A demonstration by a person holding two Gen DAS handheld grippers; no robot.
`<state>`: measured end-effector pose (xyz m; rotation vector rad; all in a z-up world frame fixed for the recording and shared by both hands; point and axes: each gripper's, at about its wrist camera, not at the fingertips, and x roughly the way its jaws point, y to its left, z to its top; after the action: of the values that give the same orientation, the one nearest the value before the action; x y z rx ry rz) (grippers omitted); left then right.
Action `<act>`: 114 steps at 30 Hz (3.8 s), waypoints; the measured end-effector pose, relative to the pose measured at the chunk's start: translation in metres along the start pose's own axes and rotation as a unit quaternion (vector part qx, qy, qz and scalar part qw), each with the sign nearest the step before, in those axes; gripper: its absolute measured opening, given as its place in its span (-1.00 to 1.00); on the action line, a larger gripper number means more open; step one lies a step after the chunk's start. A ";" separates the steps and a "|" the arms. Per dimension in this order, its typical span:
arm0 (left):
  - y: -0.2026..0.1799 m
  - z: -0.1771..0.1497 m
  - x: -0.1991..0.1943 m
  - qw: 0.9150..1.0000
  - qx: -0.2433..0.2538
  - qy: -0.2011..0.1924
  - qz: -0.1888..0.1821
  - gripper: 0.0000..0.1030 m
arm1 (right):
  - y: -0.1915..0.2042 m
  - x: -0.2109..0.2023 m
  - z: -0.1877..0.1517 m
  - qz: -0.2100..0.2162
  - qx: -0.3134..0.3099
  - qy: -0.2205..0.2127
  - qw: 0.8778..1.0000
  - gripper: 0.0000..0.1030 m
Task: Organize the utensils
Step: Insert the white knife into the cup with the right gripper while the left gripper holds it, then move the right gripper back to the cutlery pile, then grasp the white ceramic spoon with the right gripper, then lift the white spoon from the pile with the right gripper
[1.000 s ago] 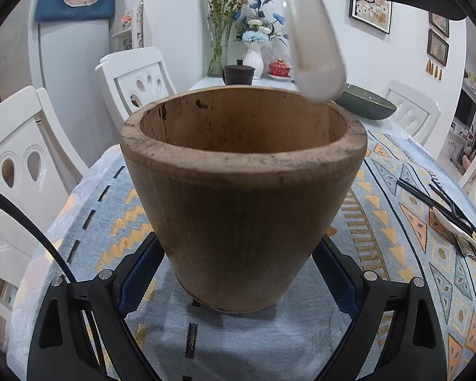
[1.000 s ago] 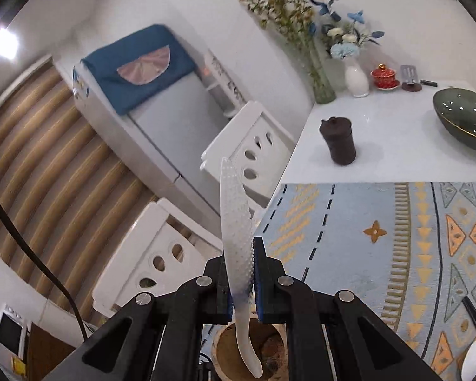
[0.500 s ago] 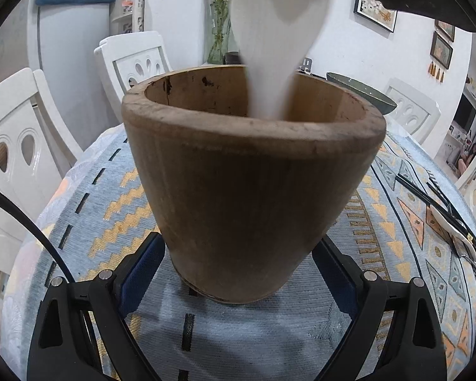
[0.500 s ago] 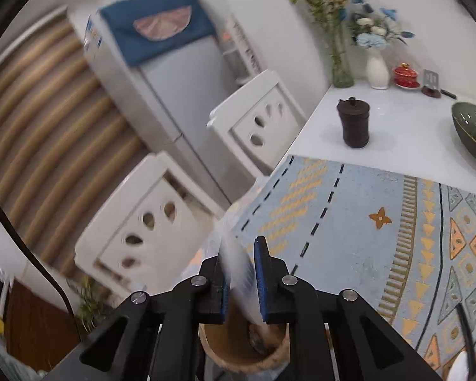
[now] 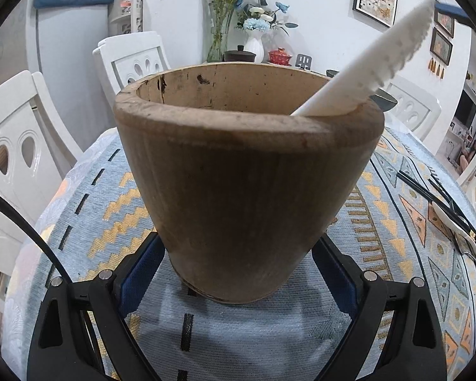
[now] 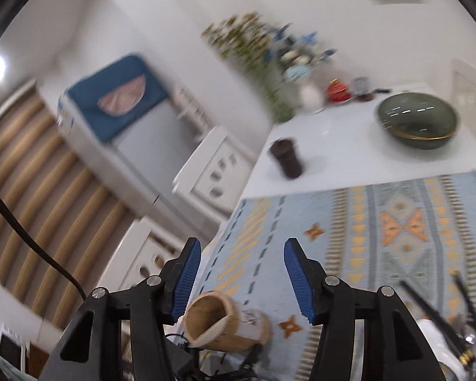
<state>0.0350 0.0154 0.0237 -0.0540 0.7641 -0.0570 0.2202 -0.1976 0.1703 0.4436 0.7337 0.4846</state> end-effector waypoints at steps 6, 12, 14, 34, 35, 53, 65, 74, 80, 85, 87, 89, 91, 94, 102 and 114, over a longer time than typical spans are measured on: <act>0.000 0.000 0.000 1.000 0.001 0.000 0.001 0.83 | -0.048 -0.075 0.010 -0.066 0.047 -0.060 0.995 0.11; -0.001 0.001 0.000 1.000 0.004 0.001 0.005 0.83 | -0.089 -0.114 0.000 -0.123 0.078 -0.059 0.988 0.14; -0.002 0.001 0.001 1.000 0.004 0.001 0.006 0.83 | -0.098 -0.113 -0.008 -0.141 0.079 -0.034 0.986 0.14; -0.002 0.001 0.003 1.000 0.007 0.008 0.011 0.83 | -0.124 -0.006 -0.100 -0.284 -0.012 0.197 0.939 0.14; -0.002 0.002 0.003 1.000 0.006 0.008 0.010 0.83 | -0.127 -0.001 -0.103 -0.287 -0.009 0.203 0.936 0.13; 0.005 0.006 0.012 1.000 0.006 0.019 0.012 0.83 | -0.171 0.036 -0.113 -0.353 0.024 0.248 0.902 0.13; 0.005 0.005 0.012 1.000 0.004 0.018 0.009 0.83 | -0.185 0.039 -0.098 -0.318 0.054 0.251 0.912 -0.45; 0.006 0.004 0.012 1.000 0.002 0.017 0.008 0.83 | -0.206 0.015 -0.076 -0.296 0.098 0.241 0.919 -0.54; 0.006 0.004 0.012 1.000 0.002 0.017 0.008 0.83 | -0.215 0.030 -0.089 -0.318 0.090 0.290 0.898 -0.53; 0.006 0.004 0.012 1.000 0.002 0.017 0.008 0.83 | -0.212 0.036 -0.092 -0.330 0.055 0.298 0.894 -0.55; 0.006 0.004 0.012 1.000 0.002 0.016 0.008 0.83 | -0.208 0.038 -0.091 -0.342 0.038 0.305 0.888 -0.64; 0.006 0.004 0.012 1.000 0.001 0.015 0.007 0.83 | -0.198 0.032 -0.087 -0.349 0.018 0.302 0.887 -0.71; 0.006 0.003 0.012 1.000 0.002 0.016 0.007 0.83 | -0.187 0.021 -0.081 -0.358 -0.004 0.287 0.888 -0.79; 0.006 0.002 0.012 1.000 0.001 0.014 0.006 0.83 | -0.174 0.004 -0.076 -0.364 -0.012 0.266 0.893 -0.90; 0.004 0.001 0.010 1.000 0.002 0.014 0.007 0.83 | -0.159 -0.058 -0.060 -0.342 0.031 0.191 0.919 -0.90; 0.003 0.000 0.008 1.000 0.001 0.012 0.005 0.83 | -0.123 -0.101 -0.026 -0.243 0.066 0.067 0.965 -0.90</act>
<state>0.0412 0.0176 0.0184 -0.0478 0.7881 -0.0482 0.1680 -0.3472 0.1397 0.3396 0.9756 0.0029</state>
